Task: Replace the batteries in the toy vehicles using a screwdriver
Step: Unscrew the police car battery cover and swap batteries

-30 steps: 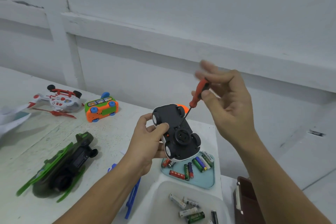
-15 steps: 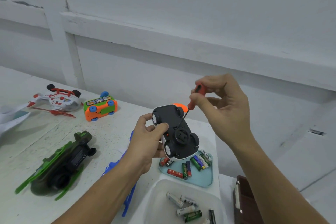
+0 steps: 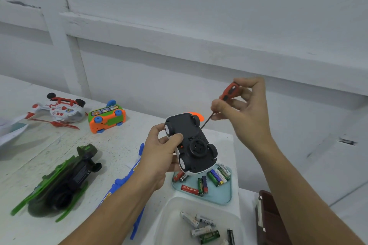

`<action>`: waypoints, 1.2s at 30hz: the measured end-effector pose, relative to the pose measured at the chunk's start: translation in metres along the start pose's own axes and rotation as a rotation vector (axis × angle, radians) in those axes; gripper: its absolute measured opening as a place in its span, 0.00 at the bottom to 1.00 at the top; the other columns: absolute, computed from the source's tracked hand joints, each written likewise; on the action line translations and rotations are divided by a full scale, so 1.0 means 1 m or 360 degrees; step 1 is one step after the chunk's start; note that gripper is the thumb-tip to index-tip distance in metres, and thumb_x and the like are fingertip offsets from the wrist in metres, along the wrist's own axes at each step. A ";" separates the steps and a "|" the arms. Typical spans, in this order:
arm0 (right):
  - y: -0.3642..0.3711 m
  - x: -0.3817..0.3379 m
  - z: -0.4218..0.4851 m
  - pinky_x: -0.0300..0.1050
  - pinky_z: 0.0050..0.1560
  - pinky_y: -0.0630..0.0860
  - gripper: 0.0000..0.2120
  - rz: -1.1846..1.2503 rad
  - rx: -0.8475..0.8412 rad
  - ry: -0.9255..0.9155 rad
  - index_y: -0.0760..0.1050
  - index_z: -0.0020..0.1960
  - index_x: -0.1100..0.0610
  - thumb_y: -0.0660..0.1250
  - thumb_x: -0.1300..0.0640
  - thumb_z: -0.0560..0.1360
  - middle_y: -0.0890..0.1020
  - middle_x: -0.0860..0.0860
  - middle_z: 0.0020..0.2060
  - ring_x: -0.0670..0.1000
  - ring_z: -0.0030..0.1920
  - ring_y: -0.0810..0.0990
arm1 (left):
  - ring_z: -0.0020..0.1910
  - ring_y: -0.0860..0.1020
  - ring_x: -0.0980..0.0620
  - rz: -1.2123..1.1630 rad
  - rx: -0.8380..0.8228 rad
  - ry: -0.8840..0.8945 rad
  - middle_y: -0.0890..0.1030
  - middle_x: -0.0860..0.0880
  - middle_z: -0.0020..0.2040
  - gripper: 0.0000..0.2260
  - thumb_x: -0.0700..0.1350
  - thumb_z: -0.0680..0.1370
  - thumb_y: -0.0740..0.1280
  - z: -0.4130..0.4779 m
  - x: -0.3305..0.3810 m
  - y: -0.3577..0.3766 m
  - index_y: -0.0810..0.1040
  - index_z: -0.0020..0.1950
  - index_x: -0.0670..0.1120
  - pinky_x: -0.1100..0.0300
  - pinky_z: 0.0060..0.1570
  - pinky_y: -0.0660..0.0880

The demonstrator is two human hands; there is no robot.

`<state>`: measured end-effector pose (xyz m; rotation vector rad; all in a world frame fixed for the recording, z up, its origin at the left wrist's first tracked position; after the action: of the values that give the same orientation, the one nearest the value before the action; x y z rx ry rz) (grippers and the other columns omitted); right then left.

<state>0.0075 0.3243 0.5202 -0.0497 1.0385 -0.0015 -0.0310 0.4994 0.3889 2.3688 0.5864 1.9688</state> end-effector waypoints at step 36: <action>-0.093 0.247 -0.044 0.37 0.43 0.72 0.06 -0.0829 -0.0416 0.0925 0.82 0.46 0.49 0.76 0.58 0.71 0.84 0.46 0.44 0.46 0.43 0.78 | 0.33 0.84 0.40 0.0040 0.0077 -0.0029 0.84 0.44 0.45 0.14 0.40 0.78 0.67 0.013 -0.007 -0.004 0.71 0.61 0.51 0.53 0.28 0.80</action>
<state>0.0968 0.2239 0.2894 -0.5845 1.5753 -0.3721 -0.0205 0.5037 0.3786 2.4313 0.6131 1.9626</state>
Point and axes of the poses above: each hand's wrist, its own z-axis towards the middle knuckle, its own y-axis out of the palm, x = y × z, the point moved 8 cm from there along z, towards the middle knuckle
